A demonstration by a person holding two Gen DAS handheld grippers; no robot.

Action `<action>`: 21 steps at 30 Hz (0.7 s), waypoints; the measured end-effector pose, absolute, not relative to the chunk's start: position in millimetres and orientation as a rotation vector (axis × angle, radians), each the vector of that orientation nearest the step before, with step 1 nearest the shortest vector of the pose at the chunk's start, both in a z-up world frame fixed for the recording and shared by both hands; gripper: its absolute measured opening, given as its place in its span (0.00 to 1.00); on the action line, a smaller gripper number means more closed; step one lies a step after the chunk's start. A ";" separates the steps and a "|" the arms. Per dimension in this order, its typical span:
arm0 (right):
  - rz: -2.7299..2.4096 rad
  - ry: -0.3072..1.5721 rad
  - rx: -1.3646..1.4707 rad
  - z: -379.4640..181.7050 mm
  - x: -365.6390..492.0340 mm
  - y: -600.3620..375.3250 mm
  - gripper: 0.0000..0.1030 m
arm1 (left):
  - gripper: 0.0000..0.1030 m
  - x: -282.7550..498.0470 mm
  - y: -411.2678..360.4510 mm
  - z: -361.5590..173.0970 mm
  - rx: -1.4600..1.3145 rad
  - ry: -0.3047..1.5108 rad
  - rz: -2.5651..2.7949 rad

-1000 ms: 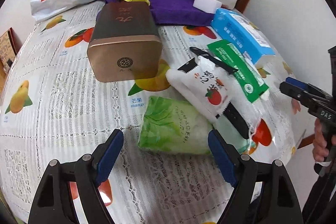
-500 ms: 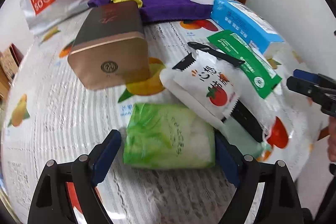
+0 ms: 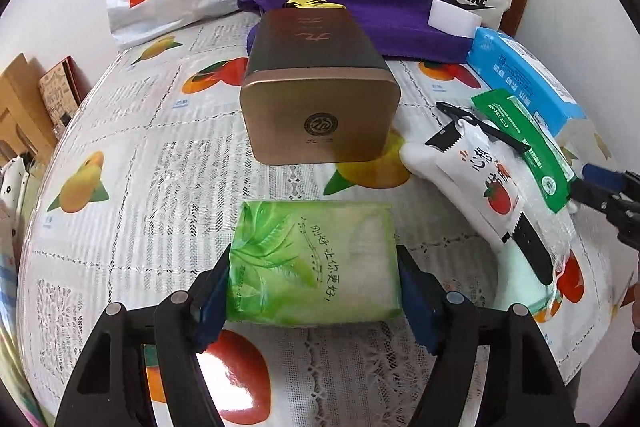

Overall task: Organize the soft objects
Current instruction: 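Grasp the green tissue pack with the left tool while the right tool grasps the white cloth, then carry the tissue pack with the left tool while the right tool carries the cloth to the towel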

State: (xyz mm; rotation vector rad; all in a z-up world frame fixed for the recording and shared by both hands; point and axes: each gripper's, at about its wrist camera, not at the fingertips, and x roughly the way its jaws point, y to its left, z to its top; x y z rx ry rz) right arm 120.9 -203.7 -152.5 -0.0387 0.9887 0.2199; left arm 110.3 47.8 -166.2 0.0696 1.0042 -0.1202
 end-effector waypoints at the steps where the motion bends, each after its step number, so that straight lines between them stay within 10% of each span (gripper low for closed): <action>1: 0.232 0.995 -0.041 -154.0 119.5 -203.8 0.52 | 0.71 110.2 47.0 -166.5 0.072 1.003 -0.116; 5: 0.259 0.995 -0.064 -161.2 117.3 -201.2 0.51 | 0.75 110.7 42.1 -168.4 0.083 1.000 -0.108; 7: 0.274 1.014 -0.080 -165.2 117.4 -199.1 0.19 | 0.75 111.0 41.2 -168.7 0.086 1.000 -0.104; 21: 0.197 1.041 -0.041 -167.2 84.2 -241.9 0.24 | 0.75 104.6 39.3 -168.7 0.069 1.016 -0.071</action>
